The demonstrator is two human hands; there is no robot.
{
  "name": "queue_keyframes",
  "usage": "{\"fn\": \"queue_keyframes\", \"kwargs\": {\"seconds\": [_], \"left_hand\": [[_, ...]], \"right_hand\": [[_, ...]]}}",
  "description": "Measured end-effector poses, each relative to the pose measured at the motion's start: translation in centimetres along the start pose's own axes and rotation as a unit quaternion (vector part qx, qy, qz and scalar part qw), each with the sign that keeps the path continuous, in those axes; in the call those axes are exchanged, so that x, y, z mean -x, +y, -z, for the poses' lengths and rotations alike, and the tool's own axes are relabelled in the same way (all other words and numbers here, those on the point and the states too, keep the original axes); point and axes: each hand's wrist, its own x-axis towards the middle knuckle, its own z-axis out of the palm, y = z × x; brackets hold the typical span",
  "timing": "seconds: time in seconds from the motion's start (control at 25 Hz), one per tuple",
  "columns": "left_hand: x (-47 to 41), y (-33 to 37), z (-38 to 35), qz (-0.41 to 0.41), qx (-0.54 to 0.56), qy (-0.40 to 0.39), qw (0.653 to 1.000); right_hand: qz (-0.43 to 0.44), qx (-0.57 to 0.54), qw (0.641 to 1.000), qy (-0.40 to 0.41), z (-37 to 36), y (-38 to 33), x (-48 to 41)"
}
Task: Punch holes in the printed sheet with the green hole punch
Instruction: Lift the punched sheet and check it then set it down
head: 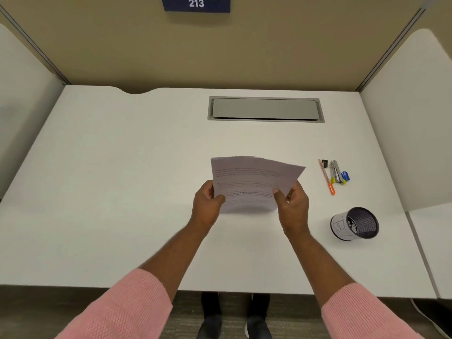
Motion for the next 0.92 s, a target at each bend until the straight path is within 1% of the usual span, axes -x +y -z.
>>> {"fn": "queue_keyframes", "kwargs": {"seconds": [0.16,0.36,0.48,0.6,0.68,0.8,0.92], "left_hand": [[0.6,0.1,-0.6,-0.03,-0.037,-0.021,0.999],[1.8,0.7,-0.5,-0.066,-0.046,-0.016,0.997],[2.6,0.2,0.2,-0.067,-0.05,-0.024,0.996],[2.6,-0.2,0.2,-0.054,-0.047,-0.017,0.997],[2.3,-0.4,0.1,-0.055,-0.042,-0.014,0.998],[2.2,-0.2,0.2,-0.068,-0.024,-0.012,0.997],[2.4,-0.3,0.2,-0.076,-0.032,-0.014,0.997]], "right_hand": [[-0.03,0.009,1.0,0.001,0.4,0.7,0.5],[0.008,0.008,1.0,-0.014,1.0,-0.2,0.9],[0.025,0.016,0.999,-0.038,1.2,-0.1,1.6],[0.015,0.016,0.999,-0.043,0.8,0.2,1.8],[0.012,0.02,0.999,-0.037,0.6,0.2,1.8],[0.032,0.012,0.999,-0.014,0.7,0.1,1.6],[0.029,-0.002,0.999,-0.022,0.8,0.3,1.7]]}}
